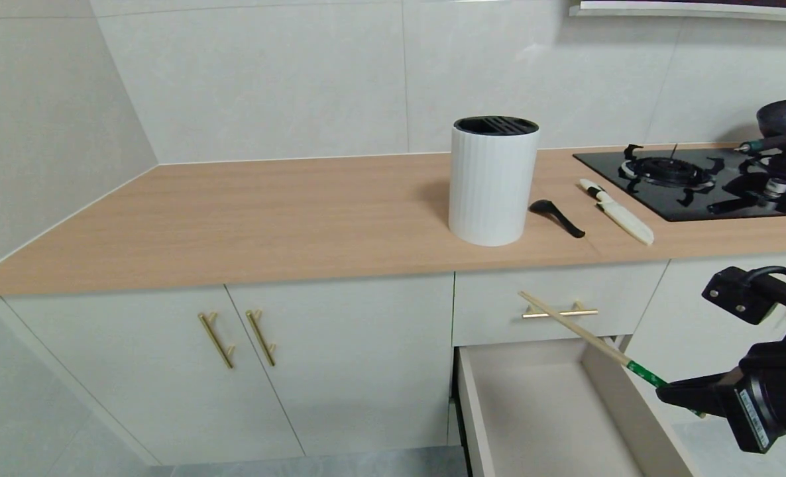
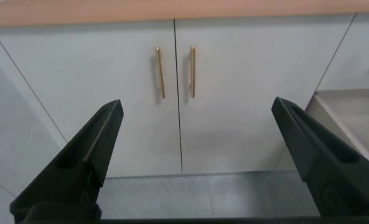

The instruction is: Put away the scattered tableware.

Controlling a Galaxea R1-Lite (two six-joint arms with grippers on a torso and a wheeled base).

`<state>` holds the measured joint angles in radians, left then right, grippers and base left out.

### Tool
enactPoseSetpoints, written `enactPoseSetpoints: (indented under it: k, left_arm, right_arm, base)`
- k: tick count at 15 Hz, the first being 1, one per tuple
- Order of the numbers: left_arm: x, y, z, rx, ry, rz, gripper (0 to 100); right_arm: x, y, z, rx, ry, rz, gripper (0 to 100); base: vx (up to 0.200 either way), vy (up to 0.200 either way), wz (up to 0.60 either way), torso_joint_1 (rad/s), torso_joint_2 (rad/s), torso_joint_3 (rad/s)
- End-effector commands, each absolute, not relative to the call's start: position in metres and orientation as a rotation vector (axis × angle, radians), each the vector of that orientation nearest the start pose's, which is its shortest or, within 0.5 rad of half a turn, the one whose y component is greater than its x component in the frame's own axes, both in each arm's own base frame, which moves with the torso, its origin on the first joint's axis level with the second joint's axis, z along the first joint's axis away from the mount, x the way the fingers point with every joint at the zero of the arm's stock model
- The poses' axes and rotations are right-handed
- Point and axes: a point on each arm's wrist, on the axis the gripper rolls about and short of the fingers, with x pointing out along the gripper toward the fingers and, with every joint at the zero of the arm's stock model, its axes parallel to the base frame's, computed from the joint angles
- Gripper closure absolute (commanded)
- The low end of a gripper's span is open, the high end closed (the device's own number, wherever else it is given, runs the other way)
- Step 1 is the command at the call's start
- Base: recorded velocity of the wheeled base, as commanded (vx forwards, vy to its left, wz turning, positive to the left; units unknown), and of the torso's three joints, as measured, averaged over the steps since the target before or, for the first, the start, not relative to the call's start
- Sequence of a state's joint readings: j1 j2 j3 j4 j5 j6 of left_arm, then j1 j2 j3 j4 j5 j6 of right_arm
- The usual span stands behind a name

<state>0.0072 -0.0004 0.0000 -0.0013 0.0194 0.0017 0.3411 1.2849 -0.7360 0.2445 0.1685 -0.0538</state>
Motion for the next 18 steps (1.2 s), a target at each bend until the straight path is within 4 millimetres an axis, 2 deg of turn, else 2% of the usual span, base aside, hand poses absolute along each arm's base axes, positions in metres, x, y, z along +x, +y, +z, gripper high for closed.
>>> enactPoseSetpoints:
  k: [1,11,15,18]
  left_arm:
    - [-0.023,0.0,0.076,0.002,-0.002,0.028,0]
    - [-0.023,0.0,0.076,0.002,-0.002,0.028,0]
    - [-0.023,0.0,0.076,0.002,-0.002,0.028,0]
    - [-0.023,0.0,0.076,0.002,-0.002,0.028,0]
  right_arm:
    - [0.169,0.067,0.18,-0.128,0.827,0.516,100]
    - [0.187,0.076,0.154,-0.138,0.882,0.524,100]
    - [0.193,0.079,0.146,-0.135,0.885,0.521,100]
    - [0.197,0.08,0.143,-0.135,0.895,0.518,100]
  base:
    - [0.0,0.0,0.0,-0.188,0.48,0.286]
    - [0.0,0.0,0.0,-0.169,0.47,0.306]
    - [0.0,0.0,0.0,-0.107,0.44,0.333]
    - [0.0,0.0,0.0,-0.03,0.17,0.129]
